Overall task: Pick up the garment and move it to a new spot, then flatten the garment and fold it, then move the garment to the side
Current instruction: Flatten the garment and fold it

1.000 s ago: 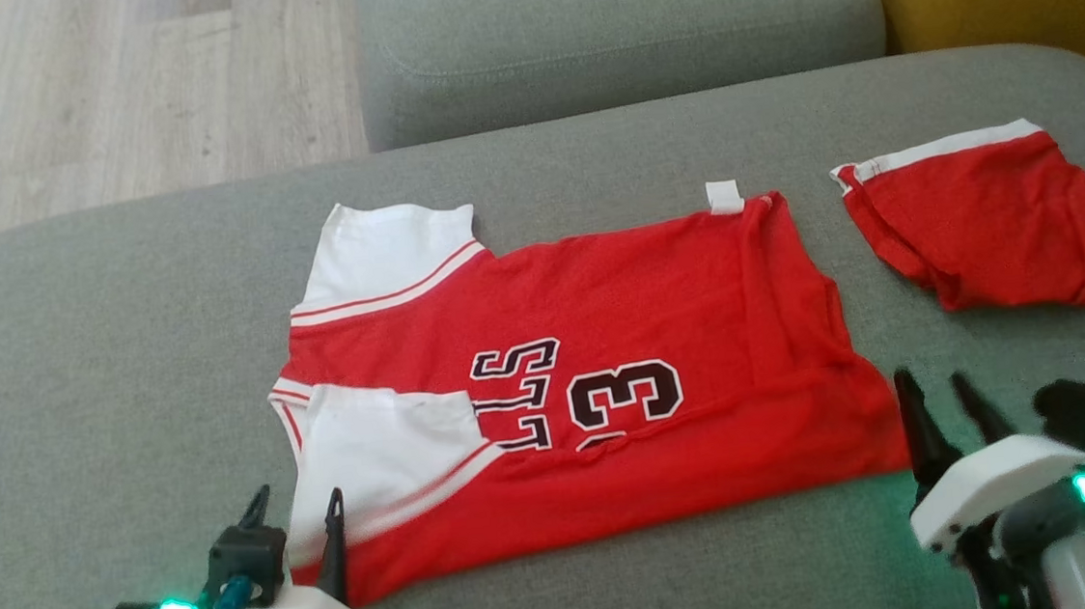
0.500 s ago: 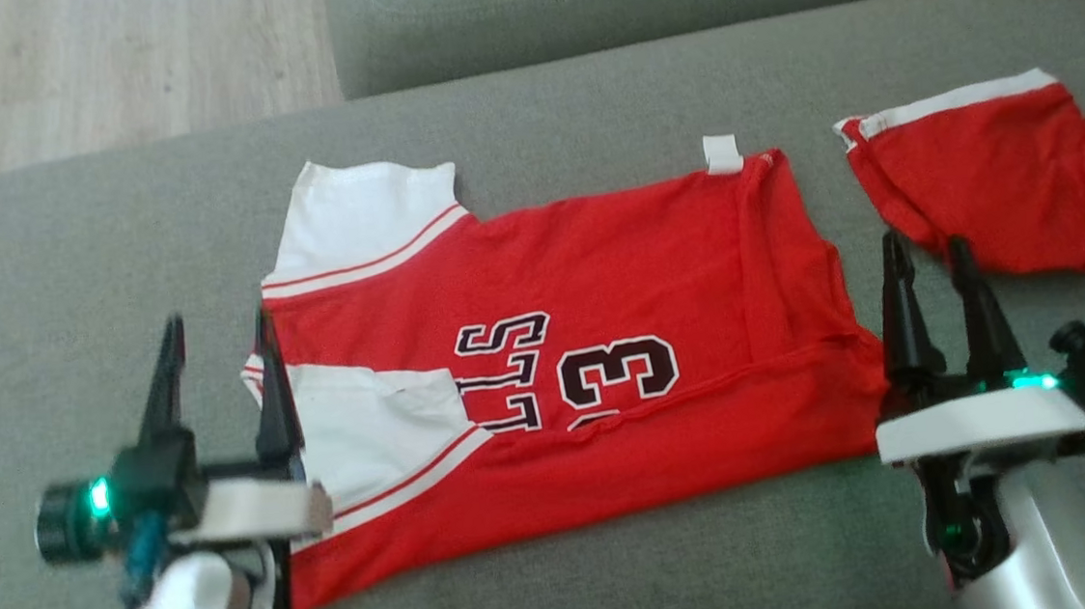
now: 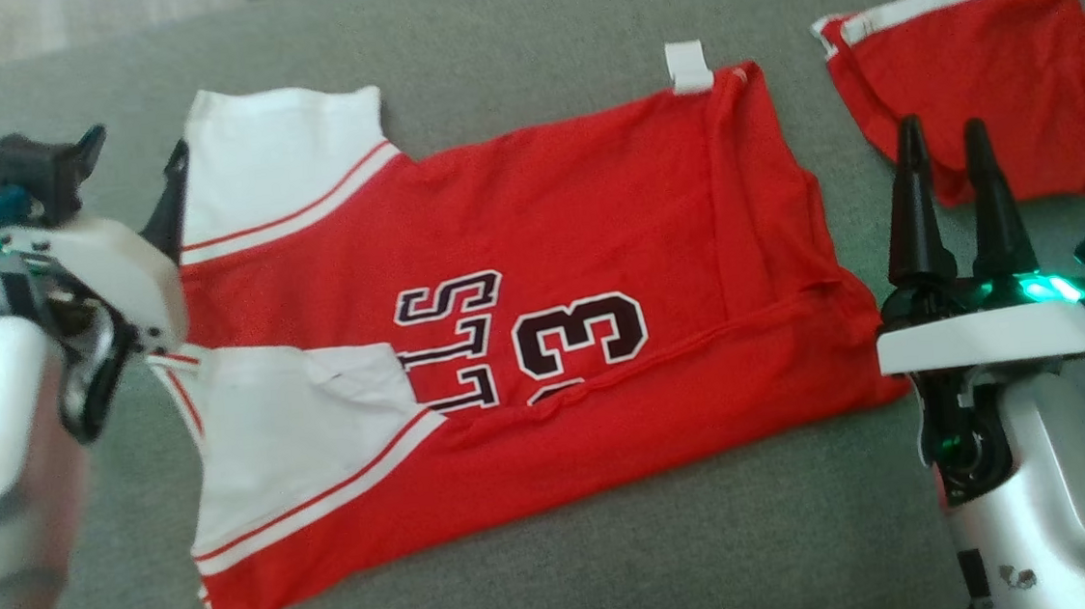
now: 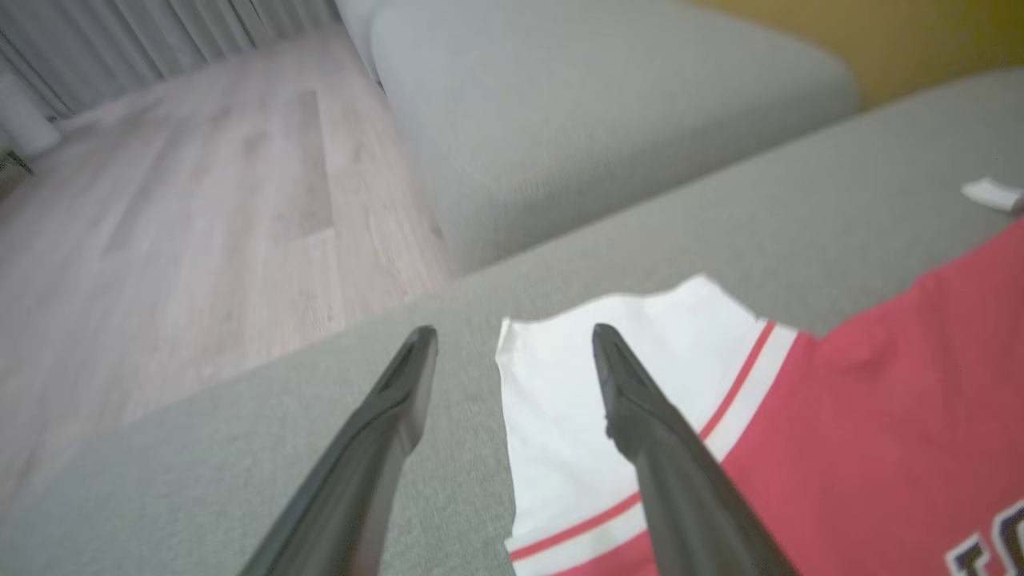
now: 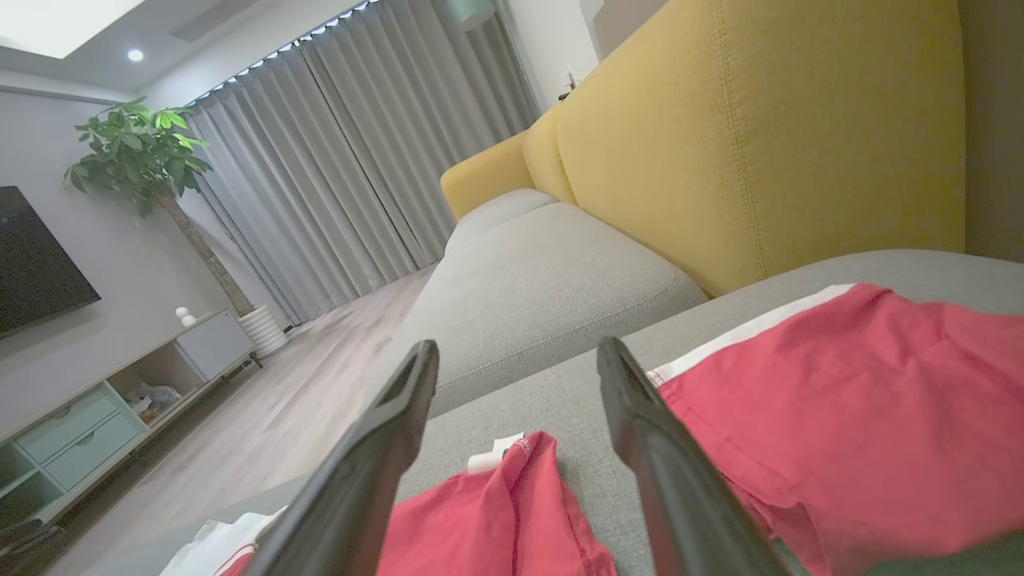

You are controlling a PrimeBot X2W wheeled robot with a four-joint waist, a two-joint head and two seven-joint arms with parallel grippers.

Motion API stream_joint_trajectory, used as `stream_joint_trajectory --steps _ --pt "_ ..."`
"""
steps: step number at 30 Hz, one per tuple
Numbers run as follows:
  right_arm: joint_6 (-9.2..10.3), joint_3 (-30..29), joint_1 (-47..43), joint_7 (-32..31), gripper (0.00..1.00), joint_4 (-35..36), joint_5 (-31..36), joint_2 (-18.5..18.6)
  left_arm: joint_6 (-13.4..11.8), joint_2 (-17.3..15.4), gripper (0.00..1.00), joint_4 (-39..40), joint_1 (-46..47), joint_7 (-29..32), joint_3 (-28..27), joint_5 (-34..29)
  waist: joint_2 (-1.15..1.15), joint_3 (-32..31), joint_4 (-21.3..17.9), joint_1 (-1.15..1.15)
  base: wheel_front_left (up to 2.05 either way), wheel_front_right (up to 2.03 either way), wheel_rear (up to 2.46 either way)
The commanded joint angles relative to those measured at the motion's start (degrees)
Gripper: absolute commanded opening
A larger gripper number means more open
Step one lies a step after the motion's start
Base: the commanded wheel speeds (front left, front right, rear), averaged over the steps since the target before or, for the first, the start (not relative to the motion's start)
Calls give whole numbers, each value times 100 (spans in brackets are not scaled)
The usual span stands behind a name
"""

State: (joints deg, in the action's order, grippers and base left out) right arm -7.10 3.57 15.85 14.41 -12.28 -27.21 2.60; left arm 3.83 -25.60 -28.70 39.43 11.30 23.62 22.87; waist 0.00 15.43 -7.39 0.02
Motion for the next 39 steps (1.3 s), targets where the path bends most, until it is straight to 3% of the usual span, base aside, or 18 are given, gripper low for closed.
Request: stream_joint_trajectory --steps 1,5,15,27,28,29,32,39 --pt "-39 181 160 58 100 248 -35 28 102 -354 100 -52 363 194 -129 18 0 279 -203 -2 0 0 0" --pt "-39 275 233 58 100 327 -99 28 291 -454 100 -628 904 538 90 106 0 556 -345 -2 0 0 0" --pt "-39 556 441 58 100 677 -344 28 360 -686 100 -1713 1917 978 367 315 0 1066 -750 -2 0 0 0" --pt "-39 375 408 59 100 785 -325 28 365 -874 100 -2039 2205 1211 1043 797 0 1254 -916 -2 0 0 0" --pt "-39 355 411 59 100 778 -317 28 365 -872 91 -2040 2203 1277 1124 878 0 1254 -913 -2 0 0 0" --pt "-39 336 415 59 100 766 -306 28 365 -866 3 -2023 2191 1347 1215 972 0 1247 -905 -2 0 0 0" --pt "-39 272 436 59 100 714 -248 28 365 -888 0 -1948 2179 1353 1400 1210 0 1181 -853 -2 0 0 0" --pt "-39 236 597 59 100 525 248 28 365 -721 0 -1933 2280 365 1528 1263 0 849 -546 -2 0 0 0"
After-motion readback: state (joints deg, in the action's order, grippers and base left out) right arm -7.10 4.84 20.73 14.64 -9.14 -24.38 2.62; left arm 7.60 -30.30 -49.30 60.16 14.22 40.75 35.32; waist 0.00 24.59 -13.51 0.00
